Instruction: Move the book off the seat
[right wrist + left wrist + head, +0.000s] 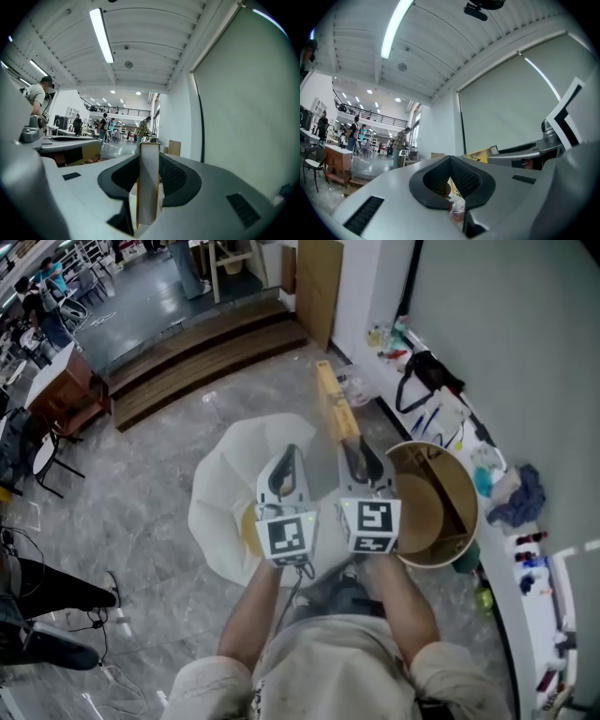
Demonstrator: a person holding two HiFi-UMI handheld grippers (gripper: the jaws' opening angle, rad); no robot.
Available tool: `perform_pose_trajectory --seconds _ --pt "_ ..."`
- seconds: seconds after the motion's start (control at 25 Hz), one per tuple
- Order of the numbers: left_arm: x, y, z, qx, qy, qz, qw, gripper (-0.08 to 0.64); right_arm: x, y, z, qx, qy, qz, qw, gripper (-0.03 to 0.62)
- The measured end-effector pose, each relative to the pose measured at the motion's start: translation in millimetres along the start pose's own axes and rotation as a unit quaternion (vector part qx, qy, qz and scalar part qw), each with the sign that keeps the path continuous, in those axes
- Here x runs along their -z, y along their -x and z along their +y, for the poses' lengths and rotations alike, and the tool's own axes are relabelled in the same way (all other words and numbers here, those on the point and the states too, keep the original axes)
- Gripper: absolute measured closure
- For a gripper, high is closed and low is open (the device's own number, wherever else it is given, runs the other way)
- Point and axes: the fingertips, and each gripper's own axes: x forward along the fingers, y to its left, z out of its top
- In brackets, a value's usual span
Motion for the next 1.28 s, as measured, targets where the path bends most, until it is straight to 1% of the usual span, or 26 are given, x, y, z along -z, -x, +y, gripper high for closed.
perform_pose_trajectory --seconds 0.2,0.4,0.52,0.72,0.88,1.0,1.12,1.28 --pt "-9.9 2.9 -26.7 0.039 0.002 -0.004 0.9992 0.558 -6.3 21.4 -14.7 0.031 -0.002 -0.005 1.0 0.457" --pt "-9.6 -0.6 -63.4 0.081 -0.002 -0.01 0.9966 0.558 1.1 45.2 -47.0 0.073 -0.007 -0.001 0.997 0.457" --pt "-5.4 -6.6 -93.7 0.115 -0.003 -0.007 0.9934 0.558 9.0 62.1 -74.7 0.107 -0.013 0.008 0.994 0.457" --pt "4.0 -19.5 -161.0 0.175 0.013 0.004 0.9844 0.558 27.5 92.6 -133.2 0.166 -0.027 0.024 0.986 0.457" --pt "10.2 -28.3 -215.8 0.218 0.004 0.003 0.9758 0.558 45.9 120.0 -179.9 0.206 -0.04 0.035 0.977 0.457" --pt "17.7 -36.1 -257.9 0.245 0.006 0.008 0.9696 0.558 59.9 139.1 -217.1 0.232 -0.047 0.041 0.971 0.457" --pt "28.8 -40.5 -296.2 0.271 0.009 0.026 0.9622 0.558 76.6 153.3 -253.7 0.258 -0.062 0.049 0.963 0.457" --pt "45.9 -47.8 -333.9 0.295 0.003 0.042 0.9544 0.558 106.8 163.0 -292.3 0.28 -0.084 0.068 0.954 0.457"
